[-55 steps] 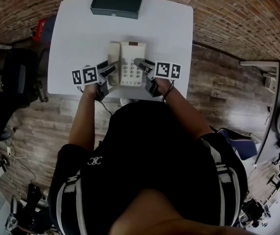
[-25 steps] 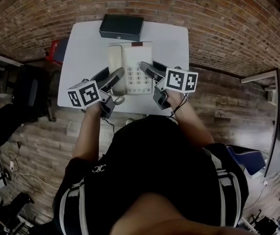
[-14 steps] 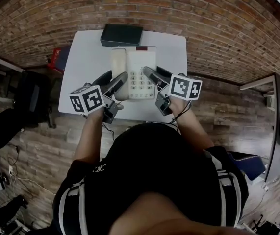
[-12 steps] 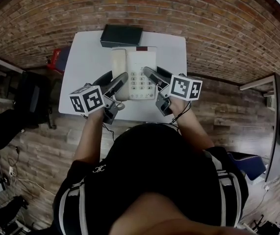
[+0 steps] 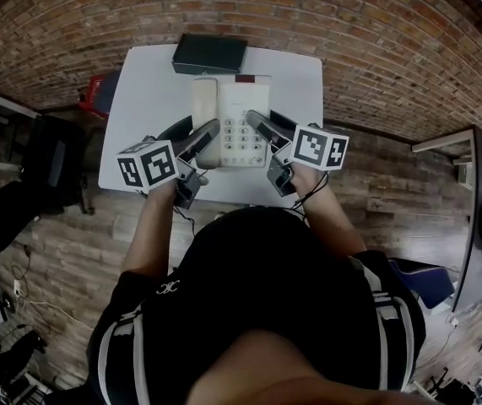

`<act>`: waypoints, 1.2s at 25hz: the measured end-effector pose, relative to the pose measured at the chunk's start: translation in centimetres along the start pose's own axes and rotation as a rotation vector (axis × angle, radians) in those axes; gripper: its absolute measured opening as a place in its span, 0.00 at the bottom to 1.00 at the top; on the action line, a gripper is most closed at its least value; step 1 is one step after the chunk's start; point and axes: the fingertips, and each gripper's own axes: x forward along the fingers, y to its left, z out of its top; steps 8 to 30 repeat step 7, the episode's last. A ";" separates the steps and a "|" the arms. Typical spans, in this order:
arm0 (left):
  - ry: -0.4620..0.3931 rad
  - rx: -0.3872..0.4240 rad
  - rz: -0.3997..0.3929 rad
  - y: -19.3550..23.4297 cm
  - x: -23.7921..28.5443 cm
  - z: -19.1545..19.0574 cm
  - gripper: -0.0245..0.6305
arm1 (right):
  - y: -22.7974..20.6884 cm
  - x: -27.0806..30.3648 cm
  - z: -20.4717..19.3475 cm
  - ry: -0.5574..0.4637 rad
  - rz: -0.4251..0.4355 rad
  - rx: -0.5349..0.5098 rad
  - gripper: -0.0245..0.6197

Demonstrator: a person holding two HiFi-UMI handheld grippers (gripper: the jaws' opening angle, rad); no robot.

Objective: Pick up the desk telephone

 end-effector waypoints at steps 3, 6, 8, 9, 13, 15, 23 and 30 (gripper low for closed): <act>0.002 -0.002 0.005 0.5 -0.4 -0.1 0.51 | 0.3 0.4 -0.4 0.004 0.005 0.003 0.38; -0.002 -0.002 0.006 0.7 -0.5 0.1 0.52 | 0.3 0.7 -0.3 0.006 0.009 -0.001 0.38; -0.003 -0.003 0.005 0.7 -0.4 0.1 0.51 | 0.3 0.8 -0.3 0.006 0.011 -0.003 0.38; -0.003 -0.003 0.005 0.7 -0.4 0.1 0.51 | 0.3 0.8 -0.3 0.006 0.011 -0.003 0.38; -0.003 -0.003 0.005 0.7 -0.4 0.1 0.51 | 0.3 0.8 -0.3 0.006 0.011 -0.003 0.38; -0.003 -0.003 0.005 0.7 -0.4 0.1 0.51 | 0.3 0.8 -0.3 0.006 0.011 -0.003 0.38; -0.003 -0.003 0.005 0.7 -0.4 0.1 0.51 | 0.3 0.8 -0.3 0.006 0.011 -0.003 0.38; -0.003 -0.003 0.005 0.7 -0.4 0.1 0.51 | 0.3 0.8 -0.3 0.006 0.011 -0.003 0.38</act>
